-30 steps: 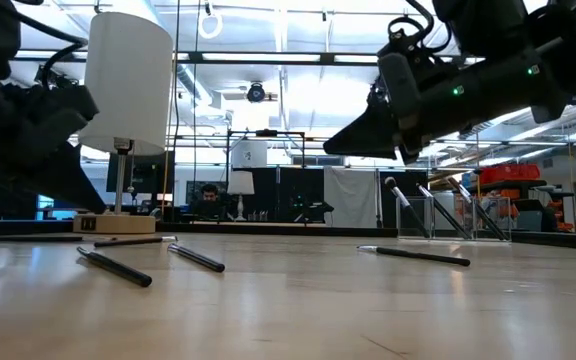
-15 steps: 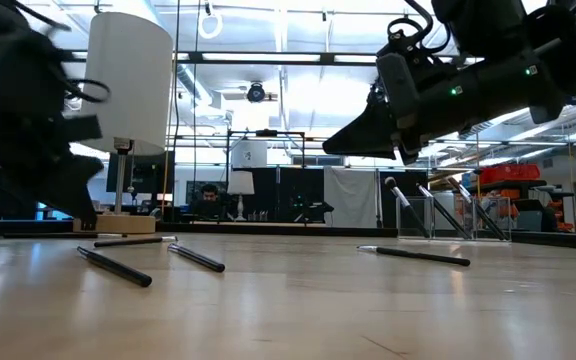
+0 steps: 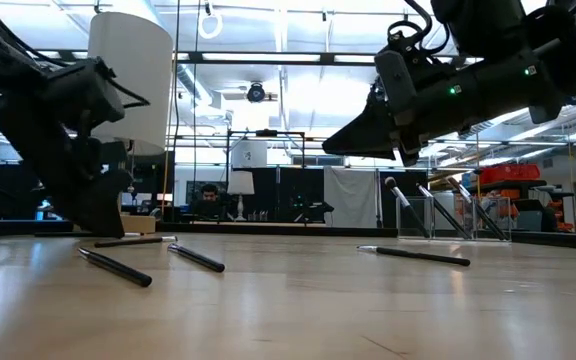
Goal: Put items in baskets/containers
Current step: Put the eyeshadow brush into the transparent organizer
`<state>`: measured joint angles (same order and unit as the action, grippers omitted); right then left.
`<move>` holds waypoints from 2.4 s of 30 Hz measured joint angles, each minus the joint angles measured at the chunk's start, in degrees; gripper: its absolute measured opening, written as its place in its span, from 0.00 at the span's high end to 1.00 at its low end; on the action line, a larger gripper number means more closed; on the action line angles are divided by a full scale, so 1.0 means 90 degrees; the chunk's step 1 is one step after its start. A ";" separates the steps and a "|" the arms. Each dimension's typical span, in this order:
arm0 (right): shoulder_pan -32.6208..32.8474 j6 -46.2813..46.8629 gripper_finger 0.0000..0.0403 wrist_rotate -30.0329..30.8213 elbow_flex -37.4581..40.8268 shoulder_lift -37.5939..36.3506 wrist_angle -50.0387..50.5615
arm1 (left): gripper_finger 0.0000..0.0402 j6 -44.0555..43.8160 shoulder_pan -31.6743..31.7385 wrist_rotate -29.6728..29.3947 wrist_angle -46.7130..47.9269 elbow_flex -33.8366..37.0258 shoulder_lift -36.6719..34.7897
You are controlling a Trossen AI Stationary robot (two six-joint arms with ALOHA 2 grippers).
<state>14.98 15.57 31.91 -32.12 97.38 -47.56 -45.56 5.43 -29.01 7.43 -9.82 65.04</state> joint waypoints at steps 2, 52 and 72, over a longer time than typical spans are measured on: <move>0.0000 0.0007 0.95 0.0002 0.0000 0.0000 0.0004 | 0.52 0.0214 0.0091 0.0283 0.0184 -0.0102 -0.0218; -0.0022 0.0046 0.95 0.0023 0.0000 0.0000 0.0007 | 0.51 -0.0308 -0.0078 -0.0335 -0.1312 0.1041 -0.1019; -0.0200 0.0049 0.95 0.0021 0.0000 0.0000 0.0002 | 0.60 0.0136 0.0155 -0.0596 0.0033 0.0092 -0.1005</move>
<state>13.18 16.02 32.10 -32.12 97.38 -47.54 -44.34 6.82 -34.37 7.73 -8.99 56.00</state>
